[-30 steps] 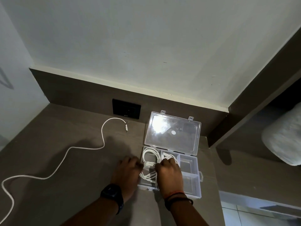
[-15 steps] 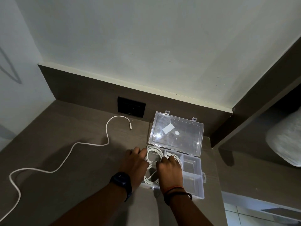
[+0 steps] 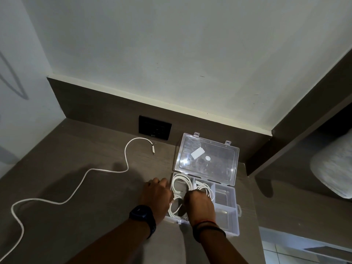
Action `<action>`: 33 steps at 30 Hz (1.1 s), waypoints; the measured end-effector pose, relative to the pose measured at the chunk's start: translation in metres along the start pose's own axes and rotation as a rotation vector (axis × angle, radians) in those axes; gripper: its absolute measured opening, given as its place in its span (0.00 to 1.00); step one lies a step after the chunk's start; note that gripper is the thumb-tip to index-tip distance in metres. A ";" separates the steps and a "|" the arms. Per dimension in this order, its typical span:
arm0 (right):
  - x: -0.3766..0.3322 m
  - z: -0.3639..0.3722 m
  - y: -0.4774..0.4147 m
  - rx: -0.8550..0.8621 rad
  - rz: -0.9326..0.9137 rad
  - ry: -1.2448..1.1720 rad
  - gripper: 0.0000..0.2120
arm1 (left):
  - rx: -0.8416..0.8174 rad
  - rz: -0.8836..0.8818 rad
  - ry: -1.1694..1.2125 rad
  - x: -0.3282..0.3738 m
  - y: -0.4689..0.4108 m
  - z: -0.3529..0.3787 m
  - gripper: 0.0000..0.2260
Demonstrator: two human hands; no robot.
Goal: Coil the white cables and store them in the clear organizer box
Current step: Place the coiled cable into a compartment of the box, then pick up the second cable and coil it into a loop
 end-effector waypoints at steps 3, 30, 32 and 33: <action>0.004 0.003 0.001 0.037 0.033 -0.054 0.03 | -0.025 0.022 0.056 -0.003 0.001 0.003 0.11; -0.100 -0.004 -0.130 0.075 0.052 -0.309 0.10 | 0.165 -0.573 0.278 -0.192 -0.070 -0.009 0.16; -0.115 0.014 -0.150 0.068 0.047 -0.314 0.10 | 0.114 -0.639 0.229 -0.210 -0.078 0.000 0.18; -0.119 0.020 -0.158 0.080 0.045 -0.306 0.10 | 0.094 -0.660 0.224 -0.214 -0.082 0.003 0.19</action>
Point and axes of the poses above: each hand's wrist, its own y-axis away from the middle knuckle, its own z-axis out of the palm, x = y × z, the point moved 4 cm from there along -y, towards the middle knuckle, and after that the axes turned 10 degrees about x, right-handed, at the moved point
